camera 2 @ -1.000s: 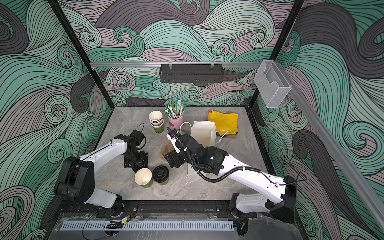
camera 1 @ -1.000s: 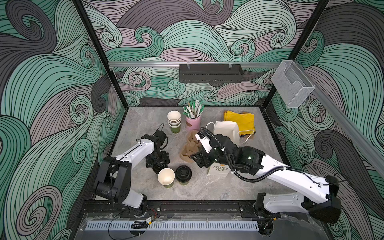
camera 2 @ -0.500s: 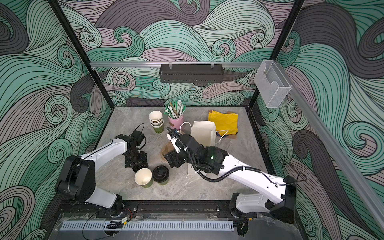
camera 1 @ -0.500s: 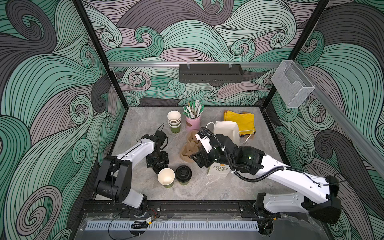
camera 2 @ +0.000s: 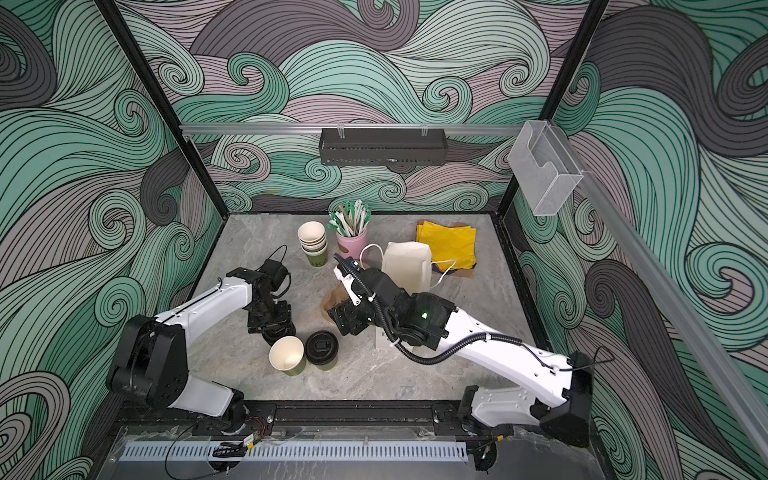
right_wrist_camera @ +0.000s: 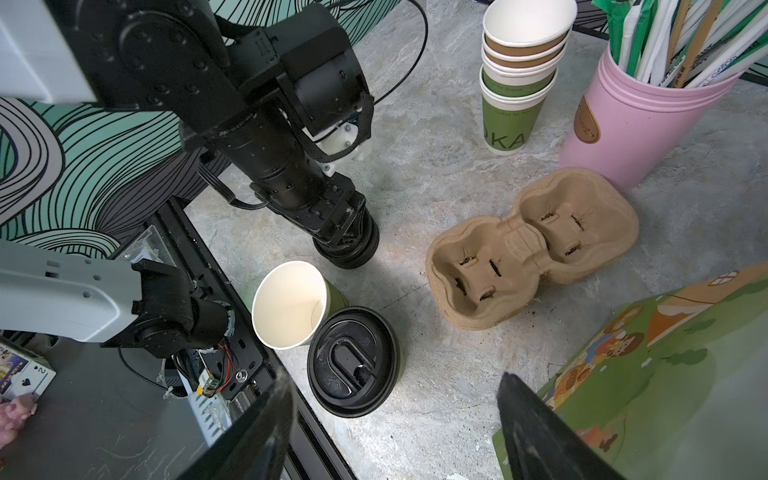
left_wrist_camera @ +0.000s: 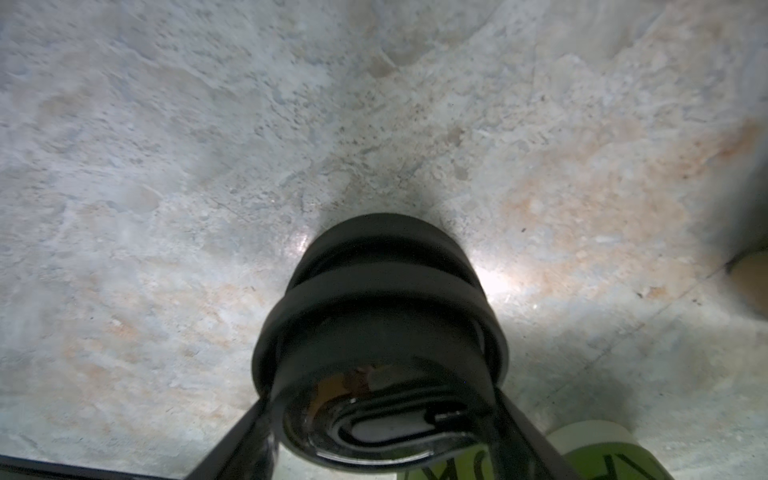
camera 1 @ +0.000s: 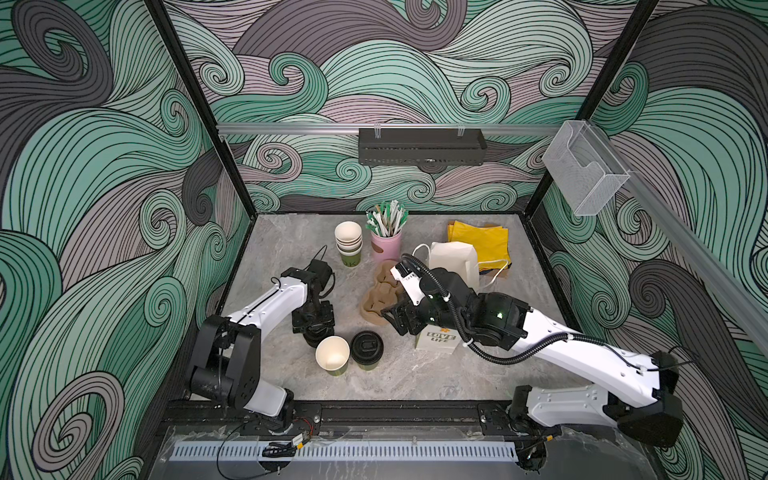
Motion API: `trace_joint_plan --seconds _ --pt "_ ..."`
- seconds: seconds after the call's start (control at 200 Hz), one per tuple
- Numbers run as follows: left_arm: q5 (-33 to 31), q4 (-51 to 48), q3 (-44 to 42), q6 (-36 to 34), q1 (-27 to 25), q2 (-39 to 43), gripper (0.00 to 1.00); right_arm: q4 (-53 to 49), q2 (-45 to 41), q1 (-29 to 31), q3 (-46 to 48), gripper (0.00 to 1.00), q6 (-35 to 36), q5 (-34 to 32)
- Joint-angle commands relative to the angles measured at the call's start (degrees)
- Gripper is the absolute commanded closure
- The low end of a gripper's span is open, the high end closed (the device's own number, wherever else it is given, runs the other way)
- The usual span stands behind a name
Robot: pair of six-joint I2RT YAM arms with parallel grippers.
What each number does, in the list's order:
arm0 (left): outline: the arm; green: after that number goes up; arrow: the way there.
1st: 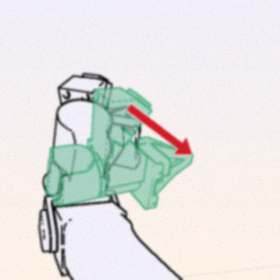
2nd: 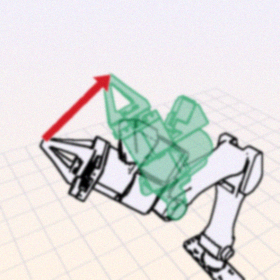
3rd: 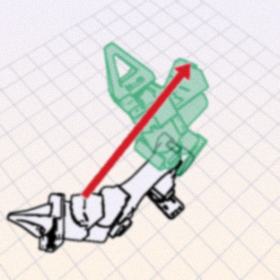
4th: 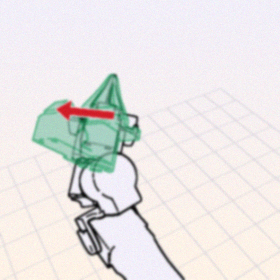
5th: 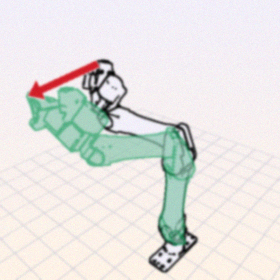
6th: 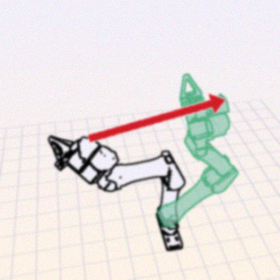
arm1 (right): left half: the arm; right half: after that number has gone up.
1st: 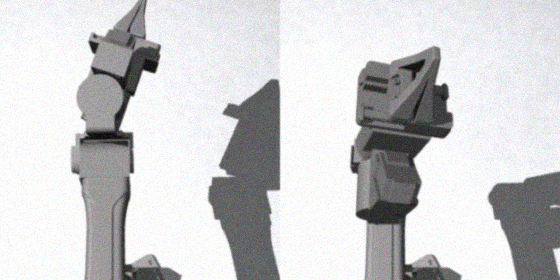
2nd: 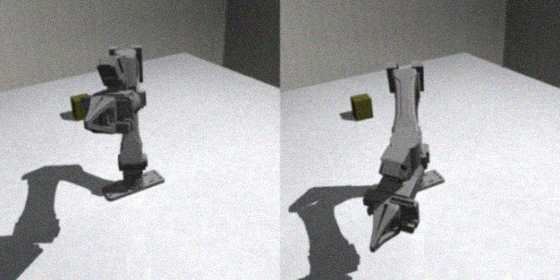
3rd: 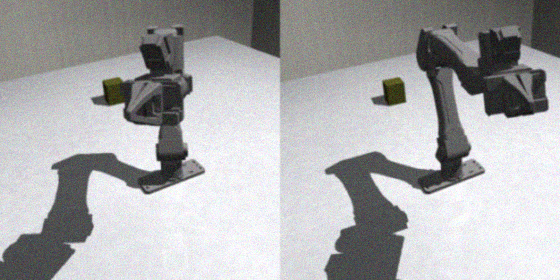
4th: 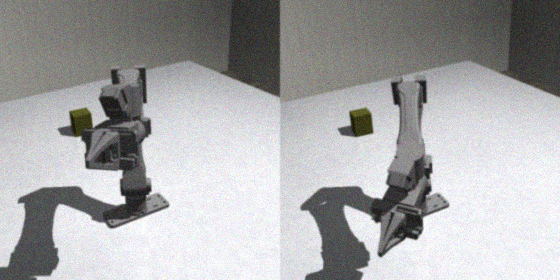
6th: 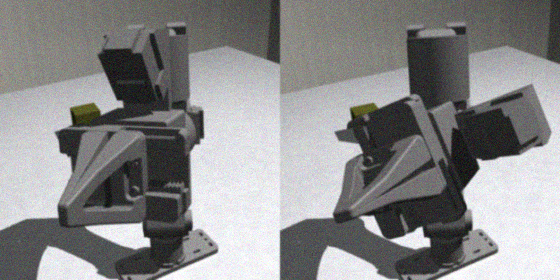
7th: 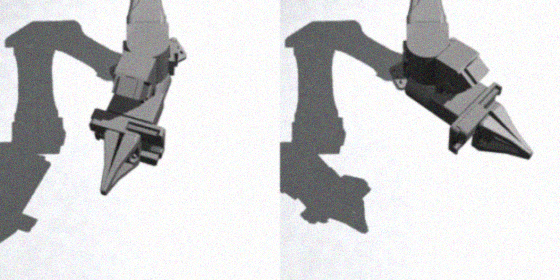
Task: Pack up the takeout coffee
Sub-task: 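Grasp the black lid on the table with the left gripper, then lower the black lid onto the open green cup with the left gripper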
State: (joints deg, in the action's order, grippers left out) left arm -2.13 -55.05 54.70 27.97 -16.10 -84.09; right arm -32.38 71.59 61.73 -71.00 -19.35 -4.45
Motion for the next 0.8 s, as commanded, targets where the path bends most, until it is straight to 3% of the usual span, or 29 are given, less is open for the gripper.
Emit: trace_joint_plan --seconds 0.0,0.495,0.795 --pt "-1.8 -3.9 3.3 -0.8 0.4 2.3 0.28 -0.4 -0.8 -0.3 0.5 0.22 -0.6 0.4" --pt "-3.6 -13.5 11.3 -1.8 0.9 10.0 0.29 0.5 -1.0 -0.4 1.0 0.22 -0.6 0.8" --pt "3.0 -22.9 12.8 -1.1 0.7 18.6 0.31 1.9 -1.9 -0.6 2.6 0.22 -1.7 -0.7"
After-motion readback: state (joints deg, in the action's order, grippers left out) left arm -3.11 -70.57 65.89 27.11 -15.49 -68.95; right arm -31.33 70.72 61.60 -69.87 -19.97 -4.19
